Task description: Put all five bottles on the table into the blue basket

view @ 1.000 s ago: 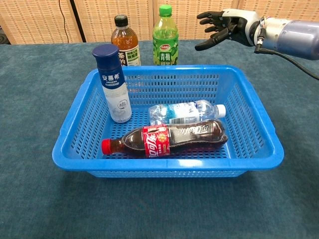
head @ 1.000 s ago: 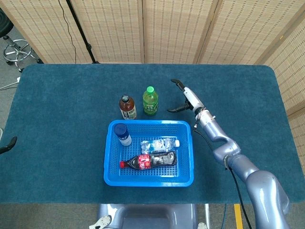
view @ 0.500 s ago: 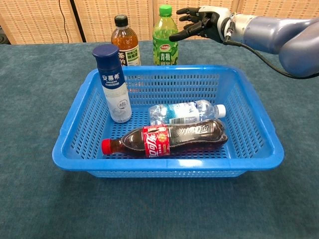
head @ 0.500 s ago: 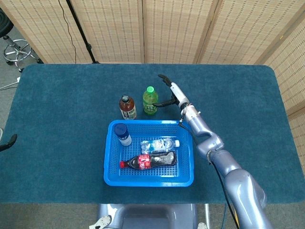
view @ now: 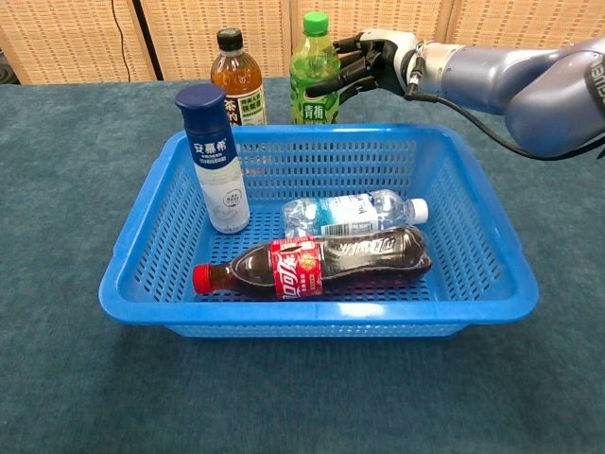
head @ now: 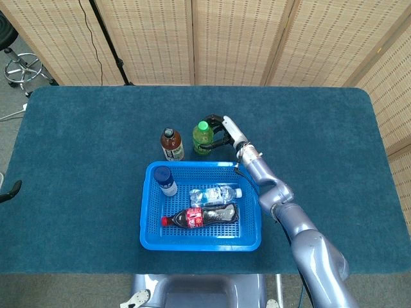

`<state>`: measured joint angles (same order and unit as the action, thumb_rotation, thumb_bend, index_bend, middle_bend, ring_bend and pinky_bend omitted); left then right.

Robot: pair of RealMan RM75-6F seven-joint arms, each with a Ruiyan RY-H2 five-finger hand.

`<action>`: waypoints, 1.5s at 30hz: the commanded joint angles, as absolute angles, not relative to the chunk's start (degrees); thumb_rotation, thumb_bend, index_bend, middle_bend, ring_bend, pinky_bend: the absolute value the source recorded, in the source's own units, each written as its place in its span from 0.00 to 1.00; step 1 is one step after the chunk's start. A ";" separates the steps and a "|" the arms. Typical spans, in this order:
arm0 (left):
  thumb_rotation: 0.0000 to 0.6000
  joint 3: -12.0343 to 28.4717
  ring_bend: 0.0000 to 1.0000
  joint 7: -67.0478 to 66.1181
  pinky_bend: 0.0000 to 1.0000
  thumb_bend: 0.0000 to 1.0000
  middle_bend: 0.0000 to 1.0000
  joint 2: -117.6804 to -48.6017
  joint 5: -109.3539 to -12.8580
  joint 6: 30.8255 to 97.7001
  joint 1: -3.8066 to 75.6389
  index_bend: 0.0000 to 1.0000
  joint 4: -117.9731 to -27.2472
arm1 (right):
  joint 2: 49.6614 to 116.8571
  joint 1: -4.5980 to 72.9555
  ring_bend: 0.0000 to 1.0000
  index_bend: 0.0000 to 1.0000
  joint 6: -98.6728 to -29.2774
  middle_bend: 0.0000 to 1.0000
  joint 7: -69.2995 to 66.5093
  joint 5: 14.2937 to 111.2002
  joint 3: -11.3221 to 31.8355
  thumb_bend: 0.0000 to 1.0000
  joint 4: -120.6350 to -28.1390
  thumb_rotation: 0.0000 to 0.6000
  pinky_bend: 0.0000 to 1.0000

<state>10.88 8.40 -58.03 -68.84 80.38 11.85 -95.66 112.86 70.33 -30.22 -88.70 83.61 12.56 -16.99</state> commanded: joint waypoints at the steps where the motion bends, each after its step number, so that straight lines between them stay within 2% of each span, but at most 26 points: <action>1: 1.00 10.89 0.00 8.64 0.00 0.26 0.00 -57.98 -69.10 80.31 11.75 0.00 -95.78 | 113.66 70.60 0.56 0.59 -30.06 0.67 -87.20 82.50 13.31 0.29 -15.99 1.00 0.55; 3: 1.00 10.91 0.00 8.83 0.00 0.26 0.00 -57.89 -69.36 80.45 11.55 0.00 -95.89 | 114.09 70.36 0.58 0.59 -30.97 0.68 -85.15 81.74 13.85 0.34 -15.30 1.00 0.59; 9: 1.00 10.87 0.00 9.53 0.00 0.26 0.00 -57.62 -70.22 80.54 11.16 0.00 -96.19 | 112.13 68.96 0.58 0.60 -35.78 0.69 -81.01 80.47 15.04 0.36 -17.22 1.00 0.61; 16: 1.00 10.79 0.00 10.41 0.00 0.26 0.00 -57.27 -71.31 80.18 11.02 0.00 -96.23 | 102.33 65.29 0.59 0.60 -47.57 0.69 -75.55 80.42 16.69 0.36 -29.84 1.00 0.61; 19: 1.00 10.63 0.00 10.52 0.00 0.26 0.00 -57.15 -72.36 80.07 11.12 0.00 -96.23 | 93.82 62.08 0.59 0.60 -53.58 0.69 -70.46 80.25 18.15 0.36 -43.27 1.00 0.61; 20: 1.00 10.23 0.00 10.70 0.00 0.26 0.00 -57.12 -72.84 79.40 11.23 0.00 -96.24 | 88.12 59.67 0.59 0.60 -57.27 0.69 -66.87 80.46 18.91 0.36 -52.87 1.00 0.61; 23: 1.00 10.10 0.00 11.40 0.00 0.26 0.00 -56.83 -73.38 78.94 11.29 0.00 -96.28 | 79.56 55.74 0.59 0.60 -57.28 0.69 -57.92 76.82 19.93 0.36 -69.84 1.00 0.61; 31: 1.00 9.87 0.00 12.94 0.00 0.26 0.00 -56.42 -74.96 79.50 10.81 0.00 -96.29 | 68.62 48.37 0.59 0.60 -59.15 0.69 -43.29 68.67 20.81 0.36 -96.89 1.00 0.61; 36: 1.00 9.77 0.00 14.49 0.00 0.26 0.00 -56.06 -75.73 79.97 10.33 0.00 -96.10 | 67.39 46.25 0.59 0.60 -58.86 0.69 -38.89 67.77 19.33 0.36 -100.91 1.00 0.61; 45: 1.00 9.74 0.00 16.90 0.00 0.26 0.00 -55.55 -76.14 80.54 9.50 0.00 -95.40 | 69.62 42.69 0.59 0.60 -55.90 0.69 -39.74 65.45 15.99 0.36 -98.95 1.00 0.61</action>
<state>9.74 16.72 -55.63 -76.04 80.43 9.62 -95.49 68.86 43.59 -56.75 -38.58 66.10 16.49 -99.44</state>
